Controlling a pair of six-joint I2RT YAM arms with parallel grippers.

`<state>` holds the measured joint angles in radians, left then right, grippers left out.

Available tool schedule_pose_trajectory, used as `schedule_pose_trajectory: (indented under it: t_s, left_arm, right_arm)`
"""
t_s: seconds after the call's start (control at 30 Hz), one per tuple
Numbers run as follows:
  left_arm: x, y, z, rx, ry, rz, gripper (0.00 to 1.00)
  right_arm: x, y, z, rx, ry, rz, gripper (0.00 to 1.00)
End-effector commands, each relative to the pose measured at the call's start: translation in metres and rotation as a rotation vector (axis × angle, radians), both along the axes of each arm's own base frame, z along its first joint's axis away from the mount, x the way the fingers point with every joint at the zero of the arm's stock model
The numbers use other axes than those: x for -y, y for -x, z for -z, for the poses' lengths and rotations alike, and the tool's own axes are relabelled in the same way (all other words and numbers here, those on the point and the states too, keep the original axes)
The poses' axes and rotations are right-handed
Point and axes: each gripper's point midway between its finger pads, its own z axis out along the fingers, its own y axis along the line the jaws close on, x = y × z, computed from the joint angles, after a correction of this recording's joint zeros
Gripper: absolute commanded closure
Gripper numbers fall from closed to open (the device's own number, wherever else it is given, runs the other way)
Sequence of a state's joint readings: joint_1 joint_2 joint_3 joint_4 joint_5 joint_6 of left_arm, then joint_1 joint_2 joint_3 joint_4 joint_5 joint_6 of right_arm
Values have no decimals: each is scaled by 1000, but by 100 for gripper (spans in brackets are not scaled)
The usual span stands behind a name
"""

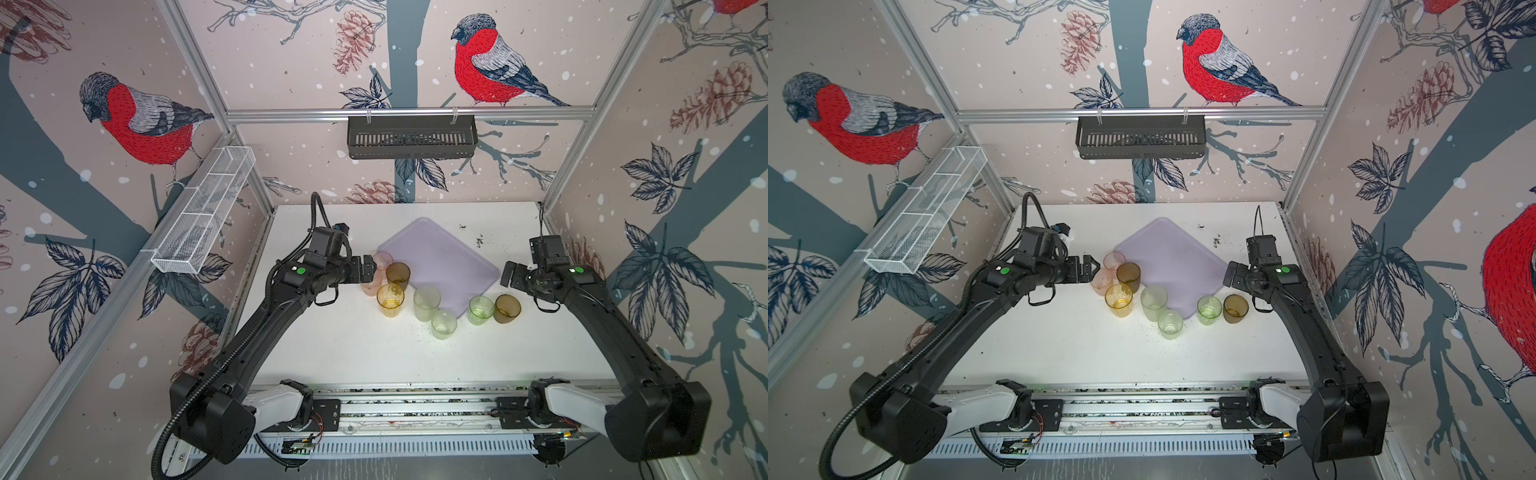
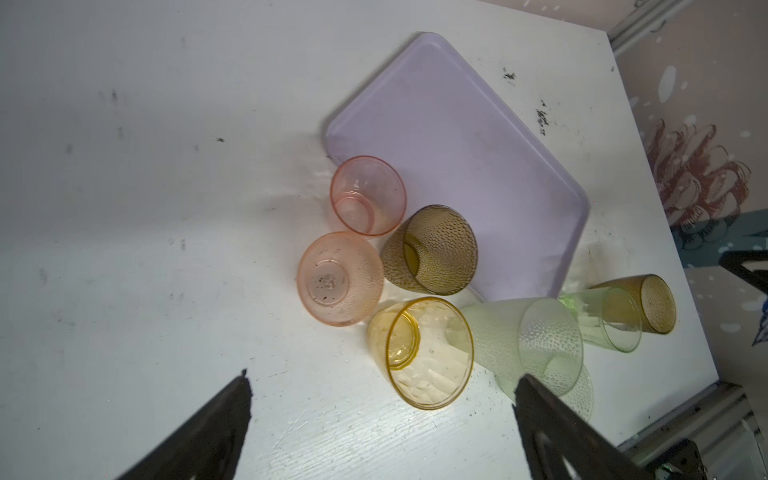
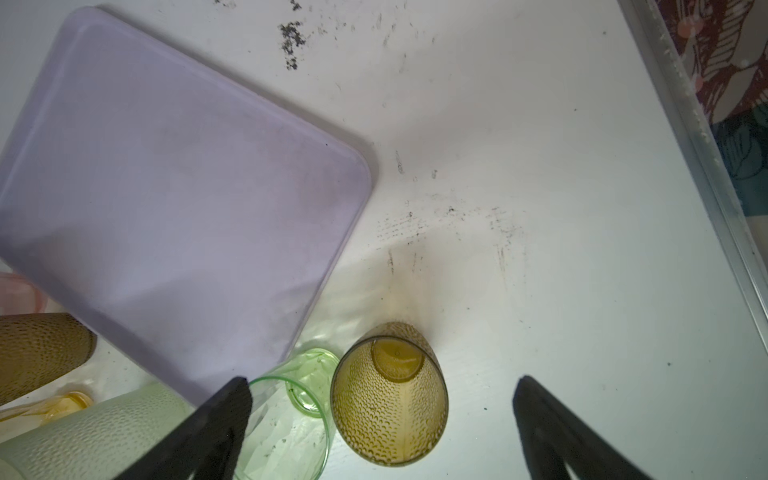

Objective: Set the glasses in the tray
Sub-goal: 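Raise both arms and reach toward the glasses beside the lavender tray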

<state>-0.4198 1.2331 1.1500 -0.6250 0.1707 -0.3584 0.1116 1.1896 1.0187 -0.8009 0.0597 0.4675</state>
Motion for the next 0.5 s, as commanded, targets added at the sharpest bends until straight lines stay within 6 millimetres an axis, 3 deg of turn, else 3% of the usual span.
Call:
schedule_pose_trajectory:
  t_s: [0.0, 0.23, 0.47]
  left_arm:
    - [30, 5, -14, 38, 18, 119, 2]
    - [83, 15, -32, 104, 81, 255, 2]
    - [113, 18, -43, 136, 104, 335, 2]
  right_arm:
    - [8, 13, 11, -81, 34, 14, 0]
    - [15, 21, 31, -137, 44, 39, 4]
    - [11, 25, 40, -142, -14, 61, 9]
